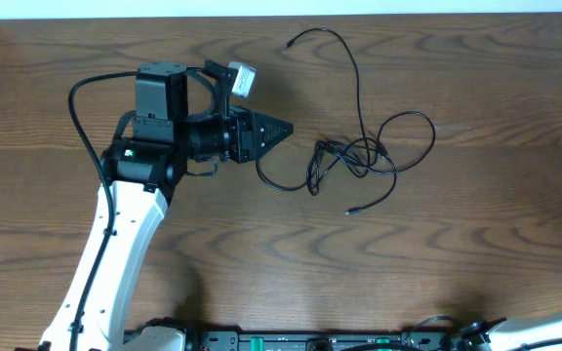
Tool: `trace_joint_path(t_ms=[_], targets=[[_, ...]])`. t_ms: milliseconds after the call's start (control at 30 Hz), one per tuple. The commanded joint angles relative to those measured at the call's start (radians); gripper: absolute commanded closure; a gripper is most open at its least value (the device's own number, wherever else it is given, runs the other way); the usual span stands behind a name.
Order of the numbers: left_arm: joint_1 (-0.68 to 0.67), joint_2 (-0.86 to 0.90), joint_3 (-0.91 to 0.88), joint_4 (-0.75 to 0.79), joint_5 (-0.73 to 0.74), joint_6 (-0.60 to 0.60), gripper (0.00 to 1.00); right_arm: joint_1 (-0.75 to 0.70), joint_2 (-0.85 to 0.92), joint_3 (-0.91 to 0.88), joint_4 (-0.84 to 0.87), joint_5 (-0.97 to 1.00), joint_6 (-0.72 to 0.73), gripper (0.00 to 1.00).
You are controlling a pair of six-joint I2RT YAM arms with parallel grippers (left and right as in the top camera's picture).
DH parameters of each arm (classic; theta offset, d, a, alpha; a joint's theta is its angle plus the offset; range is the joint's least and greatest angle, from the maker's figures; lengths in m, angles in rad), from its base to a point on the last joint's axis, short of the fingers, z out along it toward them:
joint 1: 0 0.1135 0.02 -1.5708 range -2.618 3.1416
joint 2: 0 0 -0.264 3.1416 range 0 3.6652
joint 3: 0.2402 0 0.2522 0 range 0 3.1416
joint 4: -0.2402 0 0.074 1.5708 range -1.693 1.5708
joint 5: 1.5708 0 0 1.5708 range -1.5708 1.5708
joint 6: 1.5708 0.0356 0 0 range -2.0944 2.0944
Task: Untangle cables
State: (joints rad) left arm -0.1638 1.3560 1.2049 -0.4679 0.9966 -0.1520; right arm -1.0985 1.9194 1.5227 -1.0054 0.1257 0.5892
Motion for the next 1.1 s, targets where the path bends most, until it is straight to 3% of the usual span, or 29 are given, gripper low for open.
trace_joint_path(t_ms=[0,133,233,333,533,800,933,1067], targets=[[0.004,-0.011,-0.012,-0.003,0.016,0.021,0.60,0.026,-0.063,0.011,0.021,-0.228,-0.091,0.01],[0.005,-0.011,-0.012,-0.003,-0.016,0.021,0.60,0.071,-0.196,0.011,0.052,-0.245,-0.105,0.01],[0.005,-0.011,-0.012,-0.003,-0.123,0.021,0.73,0.130,-0.315,0.011,0.064,-0.394,-0.137,0.01],[0.005,-0.011,-0.012,-0.006,-0.209,0.021,0.72,0.219,-0.438,0.006,0.072,-0.438,-0.204,0.01],[0.009,-0.011,-0.012,-0.007,-0.320,0.022,0.61,0.490,-0.665,-0.093,0.116,-0.283,-0.317,0.01],[0.047,-0.011,-0.012,-0.021,-0.397,0.028,0.37,0.842,-0.868,-0.436,0.187,-0.134,-0.214,0.01],[0.077,-0.011,-0.012,-0.023,-0.433,0.027,0.27,0.959,-0.848,-0.525,0.233,-0.251,-0.213,0.01],[0.091,-0.011,-0.012,-0.046,-0.433,0.017,0.24,1.101,-0.785,-0.558,0.308,-0.380,-0.333,0.01]])
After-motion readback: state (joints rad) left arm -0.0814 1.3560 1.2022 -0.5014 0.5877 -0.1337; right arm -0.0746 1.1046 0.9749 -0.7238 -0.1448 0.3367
